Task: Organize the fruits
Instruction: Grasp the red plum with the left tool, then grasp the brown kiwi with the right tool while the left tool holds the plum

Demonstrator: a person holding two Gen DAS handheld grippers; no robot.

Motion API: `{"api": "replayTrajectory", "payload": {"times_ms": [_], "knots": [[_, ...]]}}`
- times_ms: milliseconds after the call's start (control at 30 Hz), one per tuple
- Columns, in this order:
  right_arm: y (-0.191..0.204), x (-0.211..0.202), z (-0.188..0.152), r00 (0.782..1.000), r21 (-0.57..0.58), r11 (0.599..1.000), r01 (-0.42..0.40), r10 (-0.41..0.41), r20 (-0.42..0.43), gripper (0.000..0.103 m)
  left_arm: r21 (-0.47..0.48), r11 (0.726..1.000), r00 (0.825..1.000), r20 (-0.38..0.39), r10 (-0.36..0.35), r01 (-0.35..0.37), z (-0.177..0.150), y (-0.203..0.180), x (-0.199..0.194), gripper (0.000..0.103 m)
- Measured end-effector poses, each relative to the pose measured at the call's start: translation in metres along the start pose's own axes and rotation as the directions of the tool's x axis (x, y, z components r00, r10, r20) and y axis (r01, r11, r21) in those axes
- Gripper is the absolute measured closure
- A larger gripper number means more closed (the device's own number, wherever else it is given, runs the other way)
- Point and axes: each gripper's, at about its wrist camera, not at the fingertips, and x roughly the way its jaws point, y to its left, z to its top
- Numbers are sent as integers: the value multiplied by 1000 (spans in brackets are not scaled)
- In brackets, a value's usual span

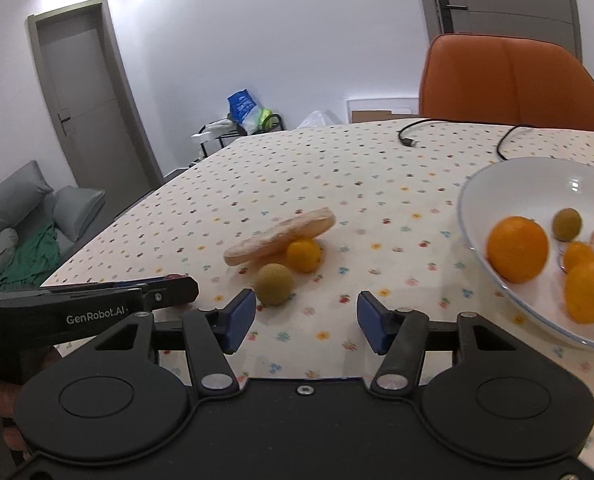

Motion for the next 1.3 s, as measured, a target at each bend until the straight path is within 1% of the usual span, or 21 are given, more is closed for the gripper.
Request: {"api": "replayTrajectory", "payload": {"times_ms": [167,267,433,467,500,567,833,967,1000,1033,1167,1267,1300], "knots": [[7,8,3,1000,-10,1000,-13,13,-11,52,-6,1000,1000,10,12,-12,2,6,-2,82],[9,14,3,1000,-9,1000,-23,23,-21,56,-9,1000,1000,17,21,-21,3,10,-4,82],[14,22,5,999,-15,1000,-25,25,-27,59,-19,999,999,24,32,-31,5,16,-5,82],[15,24,5,999,-17,999,-29,28,-29,64,-19,999,999,26,33,-32,5,17,-6,82],[15,24,5,999,-18,999,-31,31,-30,73,-20,999,999,27,33,-33,5,17,-7,82],[15,24,6,999,-15,999,-37,37,-36,81,-19,999,999,29,34,-34,5,17,-8,82],[10,11,5,999,-3,999,-33,33,-10,81,-2,1000,999,40,25,-25,6,9,-14,82],[3,1,7,1000,7,1000,-22,22,11,86,12,1000,999,42,14,-14,7,1,-14,82],[1,-2,7,1000,9,1000,-20,20,16,91,16,1000,999,43,10,-11,7,-2,-13,82],[0,-3,8,1000,11,1000,-18,17,20,92,20,1000,999,45,5,-6,8,-4,-13,82],[-7,-11,8,999,17,1000,-6,5,34,94,37,999,999,52,-15,13,10,-14,-12,82],[-9,-13,7,1000,22,1000,1,-1,27,94,45,999,998,52,-24,22,9,-20,-11,82],[-9,-12,7,1000,21,1000,1,-1,21,92,45,999,998,51,-25,23,9,-21,-11,82]]}}
